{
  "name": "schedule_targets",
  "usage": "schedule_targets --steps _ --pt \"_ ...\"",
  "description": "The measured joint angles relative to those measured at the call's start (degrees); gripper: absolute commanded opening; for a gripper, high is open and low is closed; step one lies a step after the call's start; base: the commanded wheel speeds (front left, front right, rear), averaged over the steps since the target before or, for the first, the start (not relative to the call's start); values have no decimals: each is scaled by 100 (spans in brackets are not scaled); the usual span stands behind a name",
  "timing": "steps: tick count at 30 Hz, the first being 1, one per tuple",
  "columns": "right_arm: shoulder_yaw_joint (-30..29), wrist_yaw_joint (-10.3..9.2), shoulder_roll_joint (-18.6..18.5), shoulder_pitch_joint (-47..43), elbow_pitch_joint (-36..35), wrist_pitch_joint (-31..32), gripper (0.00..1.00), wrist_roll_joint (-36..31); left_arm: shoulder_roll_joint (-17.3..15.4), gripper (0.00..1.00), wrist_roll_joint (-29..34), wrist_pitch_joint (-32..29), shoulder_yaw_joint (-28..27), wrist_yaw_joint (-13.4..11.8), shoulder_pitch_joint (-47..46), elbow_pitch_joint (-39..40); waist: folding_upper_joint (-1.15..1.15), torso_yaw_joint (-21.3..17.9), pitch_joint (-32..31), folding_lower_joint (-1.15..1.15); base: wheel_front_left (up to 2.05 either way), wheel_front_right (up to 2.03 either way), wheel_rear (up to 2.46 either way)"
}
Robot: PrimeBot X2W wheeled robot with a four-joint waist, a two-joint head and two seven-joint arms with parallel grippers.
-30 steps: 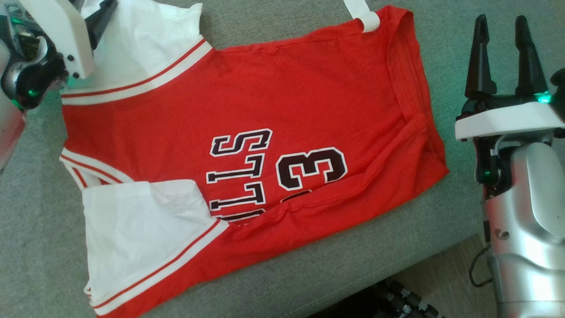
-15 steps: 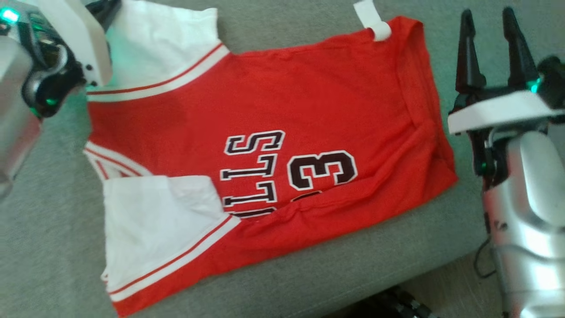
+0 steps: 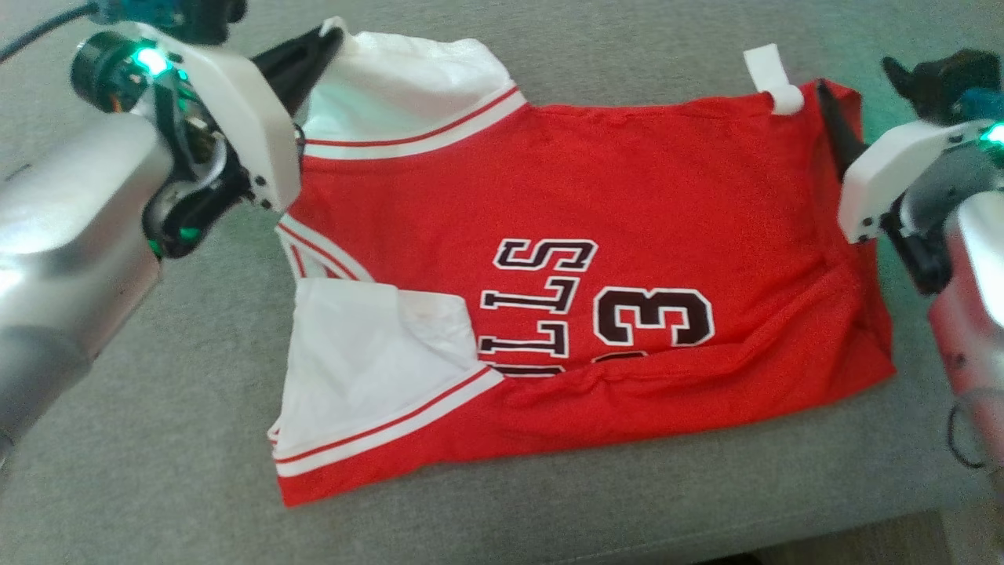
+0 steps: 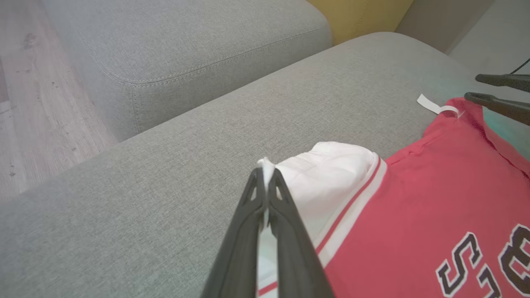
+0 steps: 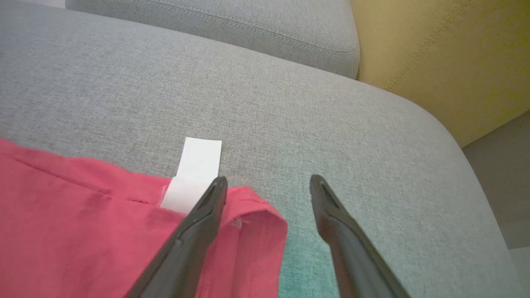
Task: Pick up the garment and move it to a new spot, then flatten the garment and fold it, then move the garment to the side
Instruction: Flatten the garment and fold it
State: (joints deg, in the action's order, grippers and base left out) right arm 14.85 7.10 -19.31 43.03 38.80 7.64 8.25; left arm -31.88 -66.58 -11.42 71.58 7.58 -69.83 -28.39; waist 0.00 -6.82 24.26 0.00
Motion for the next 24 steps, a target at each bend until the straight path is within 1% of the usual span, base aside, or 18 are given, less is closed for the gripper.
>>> schedule_targets --steps 4,9,20,21,22,23,24 --pt "283 0 -252 188 276 197 100 170 12 0 -110 93 111 0 0 110 0 143 -17 0 0 0 0" --pt "727 0 -474 280 542 412 100 445 9 0 -187 151 210 0 -2 123 0 168 23 0 0 0 0" --pt "1772 0 -818 723 647 706 100 1232 10 0 -261 241 290 0 -33 86 0 158 119 0 0 0 0" --pt "1847 0 -846 755 650 749 82 1333 11 0 -261 241 296 0 -37 85 0 162 127 0 0 0 0" --pt "1920 0 -870 787 655 814 40 1456 12 0 -261 241 302 0 -39 82 0 167 133 0 0 0 0" --pt "2023 0 -895 820 650 860 0 1550 12 0 -261 241 313 0 -40 79 0 170 139 0 0 0 0" --pt "2023 0 -895 820 650 860 0 1550 12 0 -261 241 313 0 -40 79 0 170 139 0 0 0 0"
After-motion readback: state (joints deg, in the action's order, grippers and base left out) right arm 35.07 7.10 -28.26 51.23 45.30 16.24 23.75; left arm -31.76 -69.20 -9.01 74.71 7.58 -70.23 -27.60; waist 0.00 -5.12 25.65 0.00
